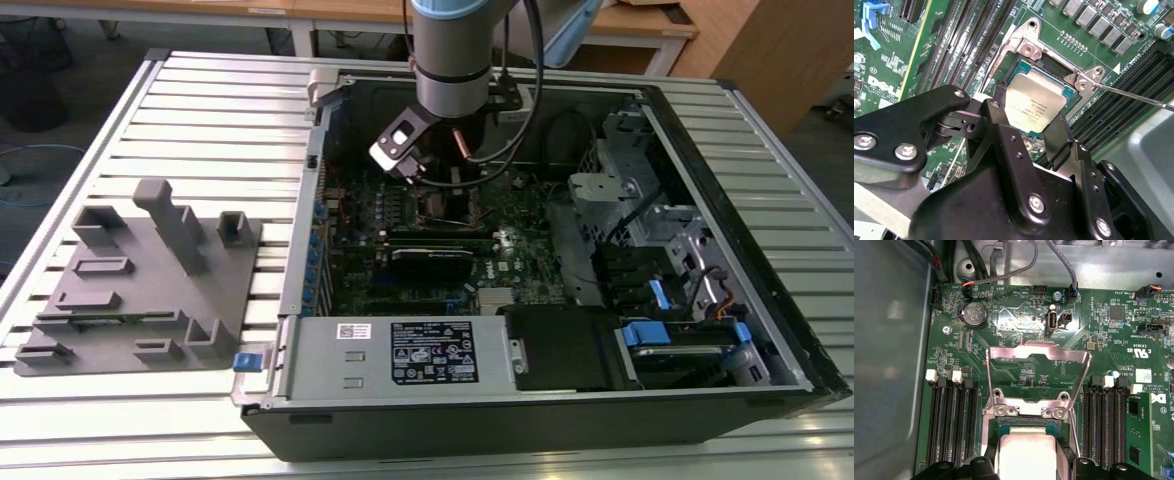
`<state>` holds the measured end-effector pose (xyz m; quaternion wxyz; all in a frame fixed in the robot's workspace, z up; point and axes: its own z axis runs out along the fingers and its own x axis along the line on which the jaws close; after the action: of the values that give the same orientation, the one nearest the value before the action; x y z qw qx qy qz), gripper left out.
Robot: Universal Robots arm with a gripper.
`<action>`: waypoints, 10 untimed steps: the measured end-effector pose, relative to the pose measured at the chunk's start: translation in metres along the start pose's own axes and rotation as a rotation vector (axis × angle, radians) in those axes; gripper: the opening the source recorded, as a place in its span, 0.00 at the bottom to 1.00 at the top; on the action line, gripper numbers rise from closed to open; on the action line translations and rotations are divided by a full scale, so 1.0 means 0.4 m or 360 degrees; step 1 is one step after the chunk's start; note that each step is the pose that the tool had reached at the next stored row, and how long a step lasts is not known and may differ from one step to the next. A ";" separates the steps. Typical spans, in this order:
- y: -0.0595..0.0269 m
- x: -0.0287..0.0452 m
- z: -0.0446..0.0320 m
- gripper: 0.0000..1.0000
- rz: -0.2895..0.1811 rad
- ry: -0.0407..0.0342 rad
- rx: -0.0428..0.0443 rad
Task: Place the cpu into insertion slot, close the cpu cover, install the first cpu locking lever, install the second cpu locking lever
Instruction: 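Place the cpu into insertion slot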
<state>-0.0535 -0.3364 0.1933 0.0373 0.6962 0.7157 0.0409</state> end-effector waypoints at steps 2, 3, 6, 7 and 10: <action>0.001 0.000 0.000 0.54 0.0000 0.0000 0.0000; 0.002 0.000 0.000 0.54 0.0000 0.0000 0.0000; 0.003 0.000 0.000 0.54 0.0000 0.0000 0.0000; 0.004 0.000 0.000 0.54 0.0000 0.0000 0.0000; 0.004 0.000 0.000 0.54 0.0000 0.0000 0.0000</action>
<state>-0.0519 -0.3365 0.1933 0.0373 0.6962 0.7157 0.0408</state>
